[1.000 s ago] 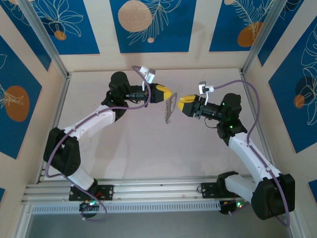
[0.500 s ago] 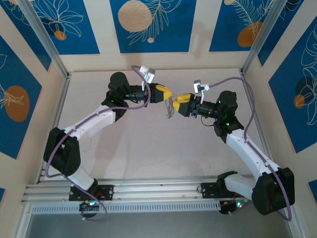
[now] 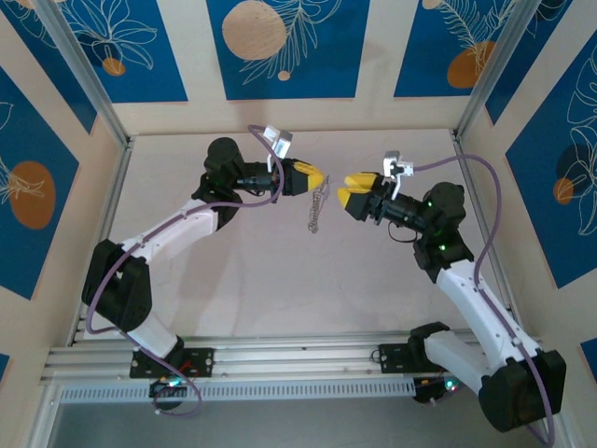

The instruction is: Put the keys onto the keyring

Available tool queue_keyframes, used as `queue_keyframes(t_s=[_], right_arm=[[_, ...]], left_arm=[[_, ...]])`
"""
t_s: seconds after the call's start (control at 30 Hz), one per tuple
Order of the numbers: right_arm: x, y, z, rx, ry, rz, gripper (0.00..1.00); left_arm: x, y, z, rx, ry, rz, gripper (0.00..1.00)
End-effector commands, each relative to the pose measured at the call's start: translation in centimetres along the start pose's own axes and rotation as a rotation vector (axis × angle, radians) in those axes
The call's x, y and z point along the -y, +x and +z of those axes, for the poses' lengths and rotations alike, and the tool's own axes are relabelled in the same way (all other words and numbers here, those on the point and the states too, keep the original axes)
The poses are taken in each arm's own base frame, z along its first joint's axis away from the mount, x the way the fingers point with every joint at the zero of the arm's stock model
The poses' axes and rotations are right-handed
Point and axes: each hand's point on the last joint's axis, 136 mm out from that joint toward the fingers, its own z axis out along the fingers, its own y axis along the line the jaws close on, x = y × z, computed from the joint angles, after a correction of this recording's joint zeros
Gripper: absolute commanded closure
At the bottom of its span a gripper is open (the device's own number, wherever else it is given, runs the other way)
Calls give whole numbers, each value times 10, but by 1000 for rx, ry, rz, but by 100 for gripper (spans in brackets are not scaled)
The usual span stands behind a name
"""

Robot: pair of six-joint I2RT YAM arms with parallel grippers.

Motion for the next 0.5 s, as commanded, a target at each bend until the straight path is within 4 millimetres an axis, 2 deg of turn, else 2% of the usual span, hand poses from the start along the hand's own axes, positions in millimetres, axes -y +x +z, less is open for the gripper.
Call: queue_keyframes(t_s=[0.0, 0.17, 0.47], right_arm=[[34, 16, -4, -2, 182, 29, 38], [51, 34, -3, -10, 299, 25, 38], [43, 50, 13, -45, 324, -40, 38]], left_arm=[[24, -14, 1, 19, 58, 78, 100], [24, -15, 1, 21, 59, 79, 100], [24, -15, 1, 23, 59, 77, 100]])
